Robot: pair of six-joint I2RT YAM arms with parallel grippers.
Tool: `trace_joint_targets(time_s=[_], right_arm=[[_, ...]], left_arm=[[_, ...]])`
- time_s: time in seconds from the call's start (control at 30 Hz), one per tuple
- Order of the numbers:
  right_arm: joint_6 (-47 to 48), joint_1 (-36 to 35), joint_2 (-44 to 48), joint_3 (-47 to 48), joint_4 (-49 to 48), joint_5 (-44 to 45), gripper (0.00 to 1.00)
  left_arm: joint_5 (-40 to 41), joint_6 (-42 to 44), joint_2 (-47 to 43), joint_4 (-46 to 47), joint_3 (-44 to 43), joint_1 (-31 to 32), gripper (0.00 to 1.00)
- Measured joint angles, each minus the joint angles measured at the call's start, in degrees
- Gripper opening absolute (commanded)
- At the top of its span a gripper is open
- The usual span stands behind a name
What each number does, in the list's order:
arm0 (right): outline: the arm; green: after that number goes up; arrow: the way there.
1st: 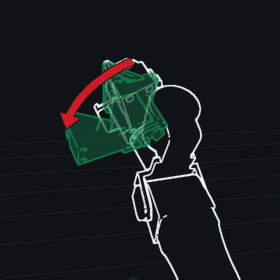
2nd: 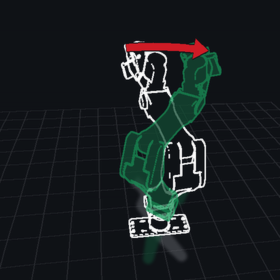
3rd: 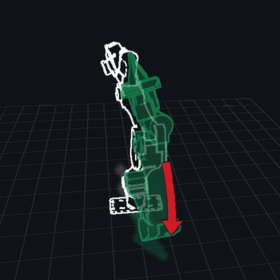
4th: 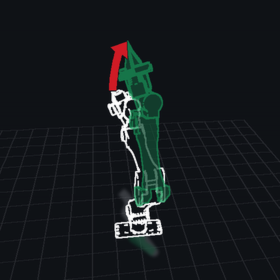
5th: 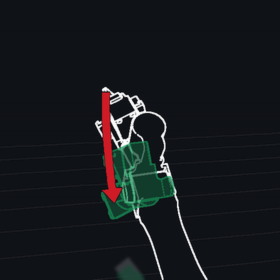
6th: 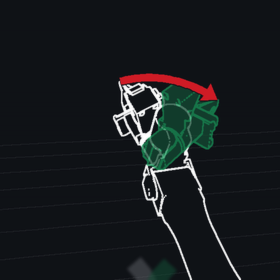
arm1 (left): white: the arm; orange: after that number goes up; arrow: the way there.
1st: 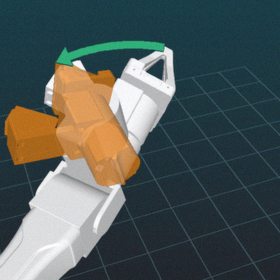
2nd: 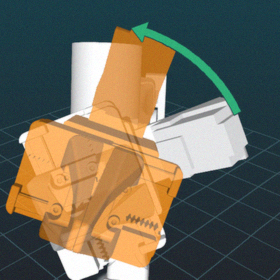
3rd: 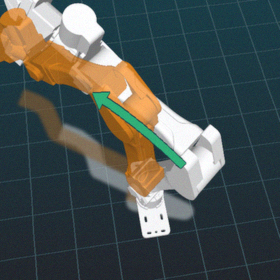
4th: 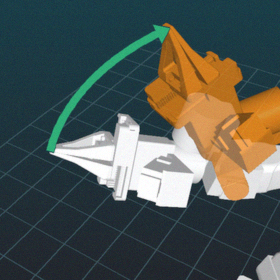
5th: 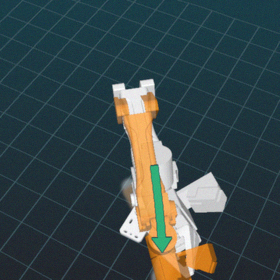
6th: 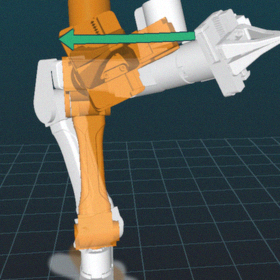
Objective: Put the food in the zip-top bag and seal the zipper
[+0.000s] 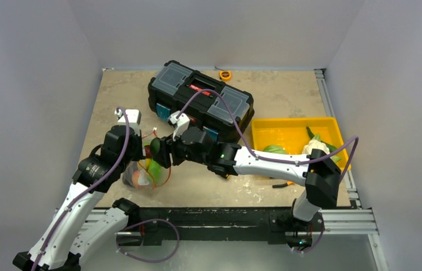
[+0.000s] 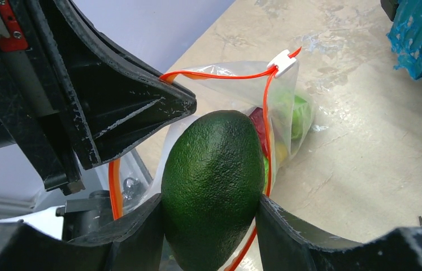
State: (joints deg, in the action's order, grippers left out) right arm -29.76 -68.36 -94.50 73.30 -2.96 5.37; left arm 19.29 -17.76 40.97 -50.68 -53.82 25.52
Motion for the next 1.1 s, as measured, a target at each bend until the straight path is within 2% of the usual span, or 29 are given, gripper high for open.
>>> trace_joint_targets(time_s=[0.2,0.4,0.8,1.1], right_arm=[[0.0,0.0,-1.1,1.4,1.1,0.1,0.67],[0.2,0.0,-1.8,2.0,2.5,0.1,0.70],[0.6,0.0,1.9,1.4,3.1,3.1,0.65],[0.6,0.0,4.3,-1.1,3.1,4.2,0.54]], left_arm=[[0.0,0.0,-0.1,0.0,0.0,0.0,0.00],[0.0,0.0,-0.1,0.0,0.0,0.0,0.00],[0.0,0.0,-0.1,0.0,0.1,0.0,0.00],[0.0,0.0,0.0,0.0,0.1,0.0,0.00]])
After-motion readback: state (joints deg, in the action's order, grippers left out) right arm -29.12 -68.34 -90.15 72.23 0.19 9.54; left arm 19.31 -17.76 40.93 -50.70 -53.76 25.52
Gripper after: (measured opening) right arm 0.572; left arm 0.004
